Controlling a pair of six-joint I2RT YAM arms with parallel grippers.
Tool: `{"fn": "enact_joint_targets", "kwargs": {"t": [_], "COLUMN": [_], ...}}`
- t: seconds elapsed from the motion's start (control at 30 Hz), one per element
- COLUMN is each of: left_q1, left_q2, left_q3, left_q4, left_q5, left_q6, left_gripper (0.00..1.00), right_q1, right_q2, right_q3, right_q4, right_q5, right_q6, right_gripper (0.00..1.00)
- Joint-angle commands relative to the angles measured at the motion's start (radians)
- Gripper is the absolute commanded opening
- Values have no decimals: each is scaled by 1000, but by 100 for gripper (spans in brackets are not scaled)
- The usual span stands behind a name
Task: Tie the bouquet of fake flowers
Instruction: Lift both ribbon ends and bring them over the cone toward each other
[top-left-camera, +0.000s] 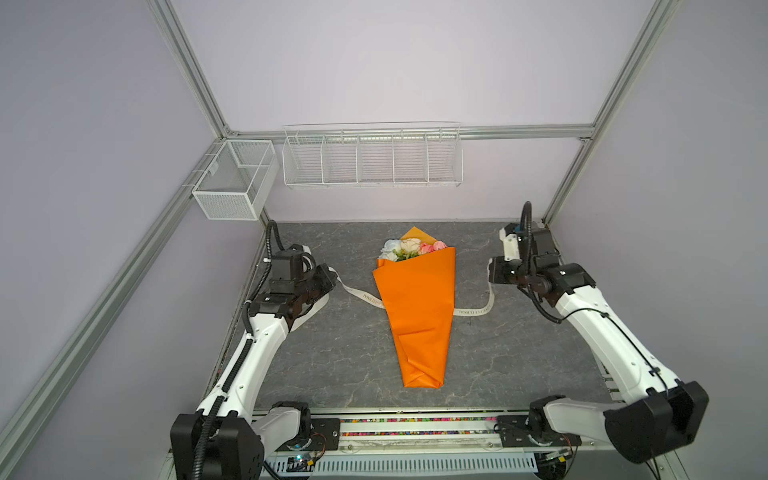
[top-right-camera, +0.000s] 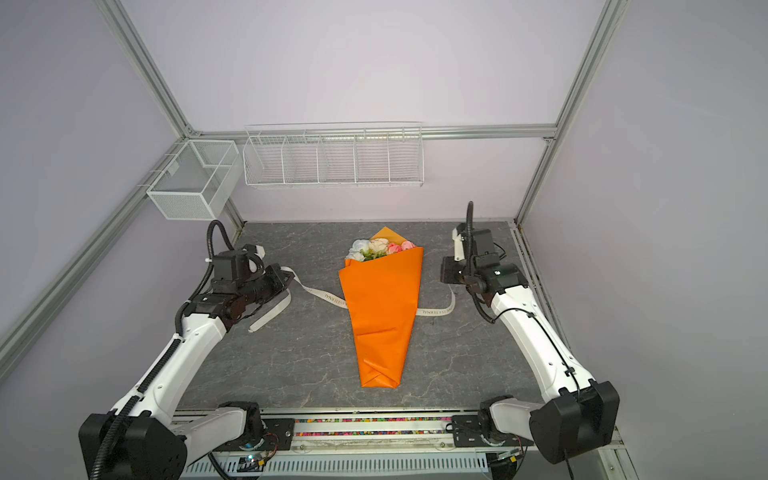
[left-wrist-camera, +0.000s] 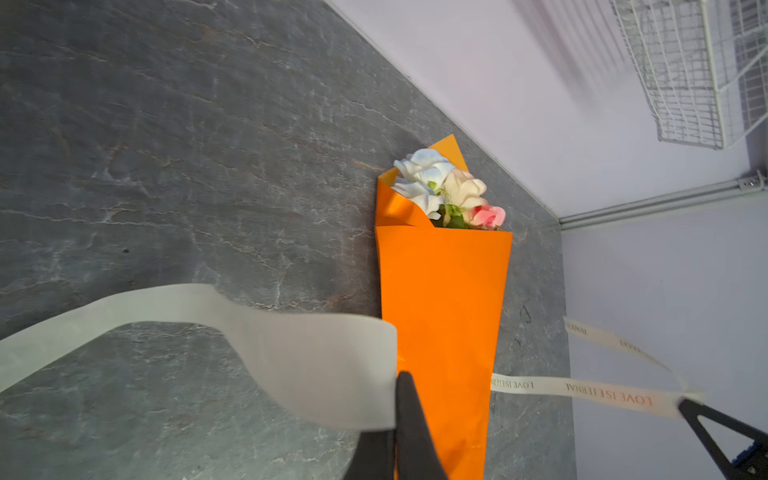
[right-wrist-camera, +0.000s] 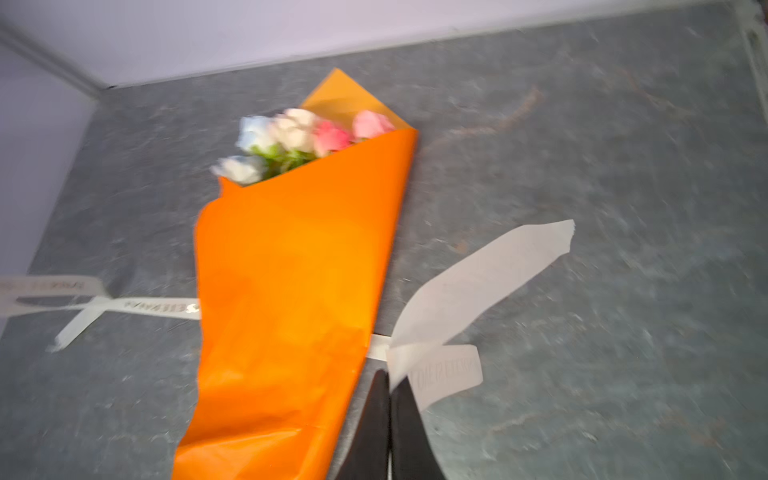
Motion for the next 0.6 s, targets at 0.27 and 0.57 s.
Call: {"fn": "enact_joint_targets", "kwargs": {"t": [0.27, 0.57], "left_q1": [-69, -69], "left_q2": [-133, -215], "left_q3": [17, 57], "left_q4": [-94, -161], "left_q5": [-180, -217], "left_q6": [33, 50], "left_gripper": [0, 0], "right_q1": [374, 386], "right_q2": [271, 359], "right_q3": [291, 330], "right_q4": [64, 41], "right_q5": [-11, -5], "right_q6": [-82, -60], "right_gripper": [7, 7]}}
